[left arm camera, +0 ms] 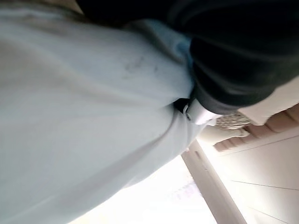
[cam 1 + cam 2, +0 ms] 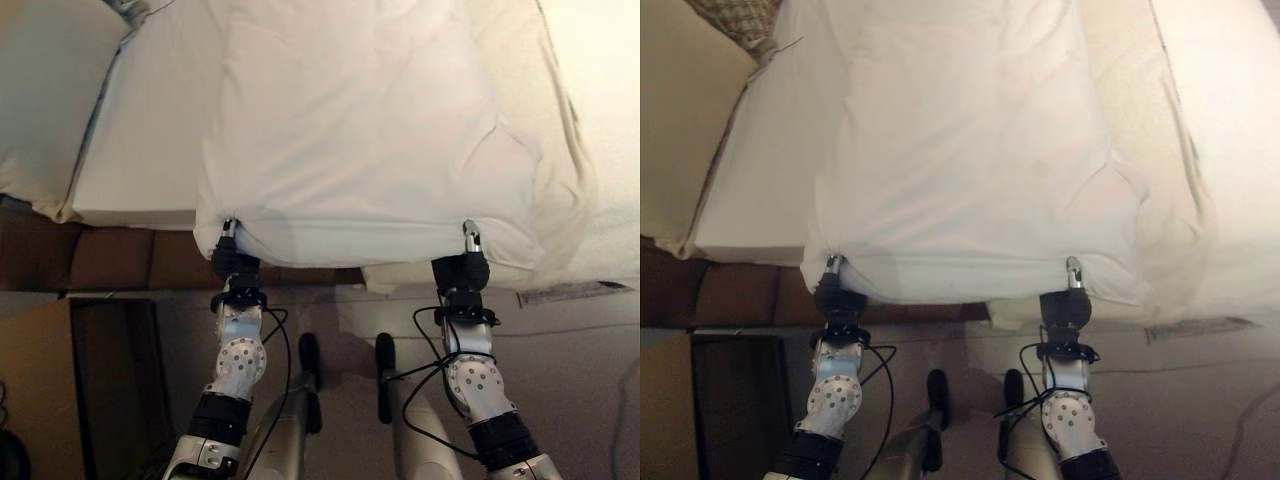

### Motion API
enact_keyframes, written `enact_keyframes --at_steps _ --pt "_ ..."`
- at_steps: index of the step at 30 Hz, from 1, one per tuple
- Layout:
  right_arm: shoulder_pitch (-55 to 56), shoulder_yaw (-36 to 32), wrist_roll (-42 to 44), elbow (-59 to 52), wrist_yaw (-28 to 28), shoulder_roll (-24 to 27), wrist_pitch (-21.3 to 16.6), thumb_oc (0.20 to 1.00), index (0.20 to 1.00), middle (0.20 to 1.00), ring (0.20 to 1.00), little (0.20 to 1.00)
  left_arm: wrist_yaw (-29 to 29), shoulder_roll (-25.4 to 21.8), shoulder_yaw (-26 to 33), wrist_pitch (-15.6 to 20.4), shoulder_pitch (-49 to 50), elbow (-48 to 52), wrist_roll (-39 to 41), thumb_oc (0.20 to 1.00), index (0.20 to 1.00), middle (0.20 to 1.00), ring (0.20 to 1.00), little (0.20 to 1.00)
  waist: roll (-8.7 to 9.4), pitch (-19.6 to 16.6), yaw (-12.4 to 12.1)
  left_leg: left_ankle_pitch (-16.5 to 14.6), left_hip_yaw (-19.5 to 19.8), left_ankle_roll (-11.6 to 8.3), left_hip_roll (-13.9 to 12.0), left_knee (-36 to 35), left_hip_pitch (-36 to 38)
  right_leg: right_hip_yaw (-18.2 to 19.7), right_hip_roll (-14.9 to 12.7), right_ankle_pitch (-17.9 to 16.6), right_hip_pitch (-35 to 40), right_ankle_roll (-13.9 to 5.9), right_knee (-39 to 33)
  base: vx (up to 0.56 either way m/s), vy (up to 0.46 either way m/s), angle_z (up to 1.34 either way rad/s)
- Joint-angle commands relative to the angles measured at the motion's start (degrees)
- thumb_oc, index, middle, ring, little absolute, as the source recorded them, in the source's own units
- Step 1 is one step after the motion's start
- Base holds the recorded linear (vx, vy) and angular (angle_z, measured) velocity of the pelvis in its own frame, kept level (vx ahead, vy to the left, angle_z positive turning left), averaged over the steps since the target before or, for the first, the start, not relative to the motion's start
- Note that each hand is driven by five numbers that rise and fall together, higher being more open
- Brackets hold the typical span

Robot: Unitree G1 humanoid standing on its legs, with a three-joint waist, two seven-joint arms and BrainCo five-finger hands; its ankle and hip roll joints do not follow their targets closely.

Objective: Make the bed

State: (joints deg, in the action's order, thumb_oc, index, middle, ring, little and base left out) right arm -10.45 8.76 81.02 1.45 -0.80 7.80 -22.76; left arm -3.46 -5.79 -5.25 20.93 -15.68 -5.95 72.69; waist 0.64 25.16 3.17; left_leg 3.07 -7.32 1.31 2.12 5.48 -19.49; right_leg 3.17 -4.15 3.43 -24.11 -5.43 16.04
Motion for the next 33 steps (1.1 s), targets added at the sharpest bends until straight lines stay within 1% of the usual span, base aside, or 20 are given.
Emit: enact_keyframes --at_steps 1,4,6,8,10,11,13,14,16,17,18,19,21,22,25,28,29,30,32,33 --pt "4.1 -3.9 -1.1 -4.0 -1.5 1.3 -4.5 0.2 0.2 0.2 0.2 0.2 0.4 -3.2 5.4 2.8 0.3 4.7 -3.6 0.2 0.2 0.2 0.2 0.2 -0.24 -3.1 1.1 -2.2 -0.6 -0.09 4.7 -2.8 1.2 1.2 8.4 -7.1 -1.8 0.24 -8.2 0.01 -0.001 0.13" --pt "5.8 -4.7 -0.9 -3.5 -1.1 1.7 -4.1 0.2 0.2 0.2 0.2 0.2 -0.2 -2.1 5.4 2.7 1.0 4.1 -3.2 0.2 0.2 0.2 0.2 0.2 -1.18 -2.8 2.0 -4.1 -1.0 -0.36 5.2 1.4 -0.1 0.9 6.6 -7.8 -1.9 -0.12 -8.3 0.04 -0.105 0.07" --pt "5.3 -5.1 -1.8 -3.0 -0.8 2.7 -3.6 0.2 0.2 0.2 0.2 0.2 0.2 -1.7 5.6 2.6 1.6 4.6 -3.2 0.2 0.2 0.2 0.2 0.2 -1.23 -2.1 2.1 -5.6 -2.5 -1.71 5.0 9.5 -2.0 -0.1 5.5 -7.1 -0.6 0.72 -7.7 0.02 -0.094 0.14" --pt "5.3 -5.2 -1.6 -2.9 -1.0 3.0 -3.4 0.2 0.2 0.2 0.2 0.2 0.3 -1.3 5.5 3.0 1.6 4.4 -3.0 0.2 0.2 0.2 0.2 0.2 -1.38 -1.1 1.9 -4.8 -2.7 -3.46 4.4 14.9 -4.4 -0.4 5.5 -6.3 0.2 1.42 -7.2 -0.01 -0.077 0.19" --pt "4.7 -4.9 -1.4 -1.8 -0.7 3.4 -3.3 0.2 0.2 0.2 0.2 0.2 -0.2 -0.6 5.1 3.5 0.8 3.7 -2.4 0.2 0.2 0.2 0.2 0.2 -1.19 -0.4 0.6 -2.6 1.3 -6.16 6.3 19.3 -6.3 -0.2 5.9 -5.9 0.6 2.27 -5.5 0.02 -0.081 0.17" --pt "4.5 -4.7 -1.2 -0.9 -0.3 3.5 -3.6 0.2 0.2 0.2 0.2 0.2 -0.5 -0.6 5.6 3.4 0.3 3.1 -2.3 0.2 0.2 0.2 0.2 0.2 0.16 -1.4 1.1 -4.1 2.3 -4.72 1.8 17.5 -6.0 0.0 4.8 -4.9 1.1 2.4 -5.1 0.1 -0.046 0.09" --pt "4.2 -4.5 -1.4 0.1 -0.3 3.6 -3.2 0.2 0.2 0.2 0.2 0.2 -0.5 -1.3 5.8 3.6 0.4 3.8 -2.7 0.2 0.2 0.2 0.2 0.2 0.9 -2.5 0.1 -3.6 7.8 -3.69 -1.3 12.0 -5.5 1.3 5.0 -3.4 1.2 2.61 -4.4 0.13 0.037 0.11" --pt "3.8 -4.2 -0.7 0.8 -0.6 3.3 -3.3 0.2 0.2 0.2 0.2 0.2 -1.1 -1.7 6.5 4.4 0.2 4.6 -2.9 0.2 0.2 0.2 0.2 0.2 1.29 -2.7 -0.5 0.1 12.1 -4.13 -3.9 6.9 -5.1 2.2 5.4 -2.9 0.3 2.79 -3.1 0.08 0.1 -0.16" --pt "3.1 -4.0 0.0 1.3 -1.0 2.9 -3.5 0.2 0.2 0.2 0.2 0.2 -1.5 -2.2 7.3 5.1 0.0 4.8 -3.0 0.2 0.2 0.2 0.2 0.2 1.48 -3.0 -1.1 5.1 15.2 -5.25 -9.8 -1.0 -5.0 3.0 5.3 -1.9 -0.8 2.57 -1.5 0.07 0.196 -0.31" --pt "2.9 -4.1 0.4 1.6 -1.3 2.7 -3.6 0.2 0.2 0.2 0.2 0.2 -1.7 -2.5 7.5 5.3 0.0 4.5 -3.4 0.2 0.2 0.2 0.2 0.2 1.29 -3.4 -0.9 6.4 14.3 -6.04 -12.3 -6.3 -4.5 3.2 4.8 -0.7 -1.2 1.91 -0.5 0.1 0.317 -0.16" --pt "2.8 -4.2 0.5 2.0 -1.5 2.9 -3.6 0.2 0.2 0.2 0.2 0.2 -1.5 -2.7 7.3 5.5 -0.2 3.9 -3.4 0.2 0.2 0.2 0.2 0.2 0.86 -3.5 -0.8 7.1 10.8 -6.6 -13.5 -9.8 -2.3 3.0 4.1 0.0 -1.5 1.57 0.9 0.09 0.394 -0.14" --pt "2.5 -3.3 0.4 2.6 -1.8 3.0 -3.3 0.2 0.2 0.2 0.2 0.2 -1.0 -2.7 7.0 5.5 -0.5 3.4 -2.9 0.2 0.2 0.2 0.2 0.2 0.16 -3.4 -1.1 7.1 10.9 -6.94 -13.8 -10.5 -1.2 2.8 4.0 0.0 -2.2 1.09 1.7 0.05 0.268 -0.04" --pt "1.8 -3.1 0.5 3.2 -1.8 2.8 -3.3 0.2 0.2 0.2 0.2 0.2 -0.9 -3.0 6.6 5.6 -0.9 2.8 -2.6 0.2 0.2 0.2 0.2 0.2 -0.21 -3.0 -1.5 7.6 11.3 -7.27 -13.3 -10.5 -1.5 3.6 4.0 -0.7 -3.2 0.51 1.6 -0.04 0.309 -0.15" --pt "1.3 -4.1 0.6 3.9 -2.0 2.9 -3.5 0.2 0.2 0.2 0.2 0.2 -1.3 -3.2 6.0 6.2 -1.8 1.9 -2.6 0.2 0.2 0.2 0.2 0.2 -0.33 -2.7 -1.4 7.6 9.8 -7.55 -12.5 -10.1 -2.2 3.7 2.2 -1.9 -3.5 -0.59 0.5 -0.06 0.664 -0.33" --pt "0.4 -7.0 1.3 7.2 -2.4 1.6 -3.7 0.2 0.2 0.2 0.2 0.2 -0.4 -2.5 5.0 6.4 -2.5 -0.8 -0.9 0.2 0.2 0.2 0.2 0.2 -0.01 -2.5 -0.6 1.6 5.8 -6.08 -5.5 0.7 -6.3 4.9 -6.8 -7.8 0.0 -4.7 -9.0 0.04 0.735 0.08" --pt "0.1 -7.0 0.6 9.2 -2.8 1.8 -2.5 0.2 0.2 0.2 0.2 0.2 0.2 -2.8 4.2 6.0 -1.8 -1.9 -0.6 0.2 0.2 0.2 0.2 0.2 0.08 -2.8 -0.7 -0.9 5.1 -4.21 -3.2 3.4 -6.9 5.7 -9.9 -10.8 1.2 -5.0 -12.7 0.07 0.503 0.14" --pt "-0.8 -6.9 0.2 11.7 -3.5 1.2 -1.5 0.2 0.2 0.2 0.2 0.2 -0.1 -3.0 3.9 5.6 -1.0 -3.7 -1.3 0.2 0.2 0.2 0.2 0.2 0.11 -2.7 -1.2 -2.4 3.8 -2.71 -2.2 4.2 -6.2 3.2 -11.5 -13.5 1.0 -4.61 -14.3 0.07 0.476 -0.24" --pt "-1.3 -6.2 -0.3 13.2 -3.7 1.1 -1.0 0.2 0.2 0.2 0.2 0.2 -0.1 -3.0 3.8 5.2 -0.5 -5.0 -1.7 0.2 0.2 0.2 0.2 0.2 0.18 -2.6 -2.0 -3.1 2.6 -2.39 -2.1 4.1 -5.7 -0.9 -11.9 -13.7 0.9 -4.24 -15.3 0.06 0.562 -0.45" --pt "-1.5 -6.1 -0.5 14.6 -4.4 1.0 -0.2 0.2 0.2 0.2 0.2 0.2 -0.2 -2.8 3.6 5.1 -0.4 -6.2 -2.2 0.2 0.2 0.2 0.2 0.2 0.35 -2.6 -1.8 -2.8 2.4 -1.94 -1.5 4.2 -5.9 -2.0 -10.3 -12.0 0.8 -3.38 -13.4 -0.01 0.23 -0.76" --pt "-2.3 -5.3 0.3 17.3 -5.7 1.0 0.4 0.2 0.2 0.2 0.2 0.2 -0.6 -2.2 3.6 5.7 -1.6 -8.8 -2.1 0.2 0.2 0.2 0.2 0.2 0.46 -2.3 -0.9 -2.7 2.5 -1.6 0.0 3.4 -5.3 -0.5 -5.4 -9.3 0.0 -2.39 -11.7 0.0 0.133 -0.53"
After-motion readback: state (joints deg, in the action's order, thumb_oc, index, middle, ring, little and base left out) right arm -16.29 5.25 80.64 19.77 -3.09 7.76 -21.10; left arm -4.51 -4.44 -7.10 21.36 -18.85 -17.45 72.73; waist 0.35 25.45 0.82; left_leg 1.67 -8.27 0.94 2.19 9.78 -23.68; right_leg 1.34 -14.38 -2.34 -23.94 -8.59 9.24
